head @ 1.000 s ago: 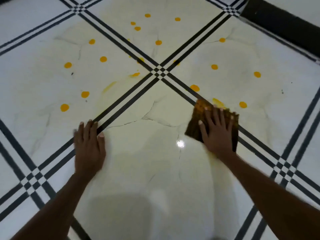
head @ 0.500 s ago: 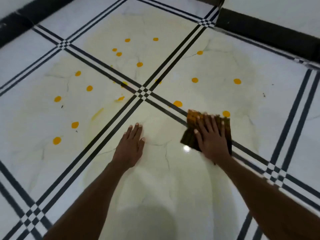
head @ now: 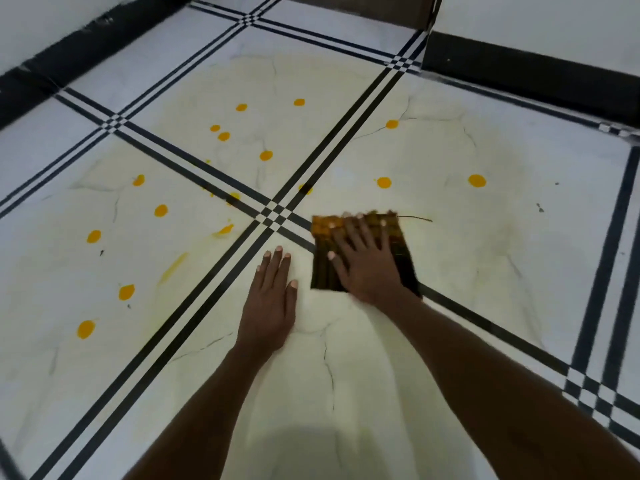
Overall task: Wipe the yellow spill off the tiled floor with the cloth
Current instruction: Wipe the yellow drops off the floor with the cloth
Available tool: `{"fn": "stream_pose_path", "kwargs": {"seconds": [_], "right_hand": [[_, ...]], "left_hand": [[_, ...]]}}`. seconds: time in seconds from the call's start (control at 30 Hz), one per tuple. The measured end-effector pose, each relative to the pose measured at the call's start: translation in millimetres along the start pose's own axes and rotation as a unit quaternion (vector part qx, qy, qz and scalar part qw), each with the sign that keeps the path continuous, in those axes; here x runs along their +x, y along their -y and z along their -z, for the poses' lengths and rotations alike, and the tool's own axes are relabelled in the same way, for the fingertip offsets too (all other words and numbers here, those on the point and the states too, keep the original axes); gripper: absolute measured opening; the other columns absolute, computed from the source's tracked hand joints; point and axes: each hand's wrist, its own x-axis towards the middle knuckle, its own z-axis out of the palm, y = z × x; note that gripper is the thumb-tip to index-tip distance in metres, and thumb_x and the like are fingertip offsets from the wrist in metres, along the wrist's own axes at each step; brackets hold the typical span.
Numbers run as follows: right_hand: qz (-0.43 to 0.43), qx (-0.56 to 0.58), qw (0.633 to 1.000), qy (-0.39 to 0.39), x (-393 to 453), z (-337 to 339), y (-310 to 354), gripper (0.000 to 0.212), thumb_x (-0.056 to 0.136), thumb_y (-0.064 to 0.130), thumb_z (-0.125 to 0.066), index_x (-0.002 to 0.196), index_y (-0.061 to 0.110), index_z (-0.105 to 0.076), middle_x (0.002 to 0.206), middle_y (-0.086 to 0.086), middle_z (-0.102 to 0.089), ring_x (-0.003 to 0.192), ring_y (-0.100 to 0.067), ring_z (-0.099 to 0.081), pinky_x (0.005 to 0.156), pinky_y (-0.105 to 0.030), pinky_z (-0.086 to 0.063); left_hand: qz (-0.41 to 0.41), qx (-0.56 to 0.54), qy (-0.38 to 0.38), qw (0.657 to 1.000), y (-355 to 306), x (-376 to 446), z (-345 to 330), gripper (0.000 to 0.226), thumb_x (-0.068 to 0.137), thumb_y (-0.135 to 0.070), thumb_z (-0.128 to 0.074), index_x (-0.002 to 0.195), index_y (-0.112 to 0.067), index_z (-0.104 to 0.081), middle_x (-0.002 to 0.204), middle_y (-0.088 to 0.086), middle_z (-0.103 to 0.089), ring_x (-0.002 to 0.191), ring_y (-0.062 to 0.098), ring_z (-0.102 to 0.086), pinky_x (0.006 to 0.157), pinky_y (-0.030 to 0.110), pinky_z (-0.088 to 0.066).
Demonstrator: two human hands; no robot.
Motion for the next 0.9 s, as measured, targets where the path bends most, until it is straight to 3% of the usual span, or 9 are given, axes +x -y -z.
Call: {"fn": "stream_pose_path", "kwargs": {"seconds": [0.1, 0.2, 0.33, 0.43, 0.53, 0.63, 0.7, 0.8, 0.9], "right_hand": [[0.157, 0.0, 0.984, 0.088, -79.7, 14.2, 29.9, 0.058, 0.111, 0.051, -0.023, 0.165, 0.03, -0.023, 0.176, -0.003, -0.014, 0.164, -0.029, -0.002, 0.128, -0.064, -0.005], [0.225, 0.023, 0.967, 0.118, -142.1, 35.2, -11.6, 0.061, 0.11, 0.055, -0.029, 0.166, 0.035, -0.017, 0.177, 0.006, -0.005, 0.164, -0.021, 0.003, 0.131, -0.057, -0.001], [0.086, -0.013, 0.995, 0.046, -59.2, 22.7, -62.9, 0.062, 0.108, 0.057, -0.026, 0.164, 0.034, -0.019, 0.175, -0.001, -0.018, 0.162, -0.029, -0.016, 0.128, -0.063, -0.007], [-0.058, 0.007, 0.998, 0.021, 24.5, 3.7, -7.0, 0.07, 0.104, 0.061, -0.02, 0.164, 0.026, -0.028, 0.174, -0.007, -0.021, 0.161, -0.034, -0.017, 0.127, -0.066, -0.001], [0.06, 0.022, 0.996, 0.064, 20.5, -6.1, 73.9, 0.069, 0.105, 0.059, -0.017, 0.165, 0.025, -0.024, 0.175, -0.008, -0.017, 0.163, -0.033, -0.007, 0.127, -0.066, 0.001], [0.171, 0.049, 0.978, 0.106, -42.8, -1.6, 95.9, 0.067, 0.107, 0.058, -0.022, 0.167, 0.029, -0.015, 0.177, -0.001, -0.009, 0.164, -0.026, 0.0, 0.13, -0.059, 0.001], [0.152, 0.096, 0.977, 0.118, -62.0, 7.2, 74.4, 0.066, 0.108, 0.062, -0.023, 0.166, 0.031, -0.022, 0.176, 0.003, -0.011, 0.164, -0.02, -0.001, 0.132, -0.054, -0.002], [0.068, 0.148, 0.981, 0.103, -52.2, 25.5, 29.8, 0.058, 0.108, 0.053, -0.032, 0.158, 0.024, -0.041, 0.168, -0.005, -0.034, 0.158, -0.028, -0.026, 0.126, -0.055, -0.028], [0.042, 0.096, 0.986, 0.133, -30.7, 49.4, 3.4, 0.06, 0.102, 0.044, -0.054, 0.158, 0.026, -0.041, 0.155, -0.006, -0.045, 0.142, -0.032, -0.039, 0.115, -0.052, -0.04]], "left_hand": [[0.007, 0.026, 0.013, 1.0, 7.4, -20.3, 14.5, 0.06, 0.11, -0.039, -0.022, 0.164, -0.016, -0.019, 0.173, -0.001, -0.009, 0.161, 0.011, 0.004, 0.132, 0.04, -0.009], [0.013, 0.03, 0.025, 0.999, 19.3, -28.8, 21.9, 0.06, 0.109, -0.041, -0.021, 0.165, -0.018, -0.018, 0.173, -0.002, -0.009, 0.161, 0.009, 0.006, 0.131, 0.045, -0.014], [0.018, 0.023, 0.018, 0.999, 34.9, -29.4, 16.5, 0.058, 0.11, -0.039, -0.024, 0.165, -0.019, -0.019, 0.174, -0.003, -0.011, 0.161, 0.008, 0.005, 0.131, 0.043, -0.014], [0.032, -0.012, -0.039, 0.999, 31.5, -29.5, 14.3, 0.056, 0.11, -0.036, -0.028, 0.163, -0.018, -0.027, 0.172, -0.004, -0.018, 0.161, 0.01, -0.007, 0.131, 0.038, -0.014], [0.054, -0.05, -0.098, 0.993, 19.5, -23.6, 20.8, 0.051, 0.111, -0.033, -0.03, 0.156, -0.012, -0.041, 0.167, 0.003, -0.033, 0.157, 0.017, -0.023, 0.129, 0.038, -0.021], [0.078, -0.066, -0.088, 0.991, 10.7, -18.2, 29.4, 0.055, 0.11, -0.039, -0.025, 0.155, -0.012, -0.041, 0.164, 0.005, -0.038, 0.155, 0.019, -0.026, 0.128, 0.04, -0.024], [0.078, -0.073, -0.074, 0.992, 4.5, -10.7, 35.6, 0.057, 0.108, -0.04, -0.026, 0.156, -0.013, -0.04, 0.162, 0.005, -0.04, 0.154, 0.02, -0.029, 0.127, 0.042, -0.026], [0.045, -0.072, -0.026, 0.996, -8.2, 5.3, 32.4, 0.055, 0.109, -0.039, -0.032, 0.157, -0.013, -0.038, 0.159, 0.007, -0.044, 0.15, 0.022, -0.034, 0.124, 0.044, -0.034], [0.026, -0.013, 0.047, 0.998, -26.0, 23.3, 26.6, 0.058, 0.105, -0.043, -0.048, 0.156, -0.015, -0.039, 0.156, 0.005, -0.046, 0.145, 0.024, -0.038, 0.118, 0.042, -0.037]]}}
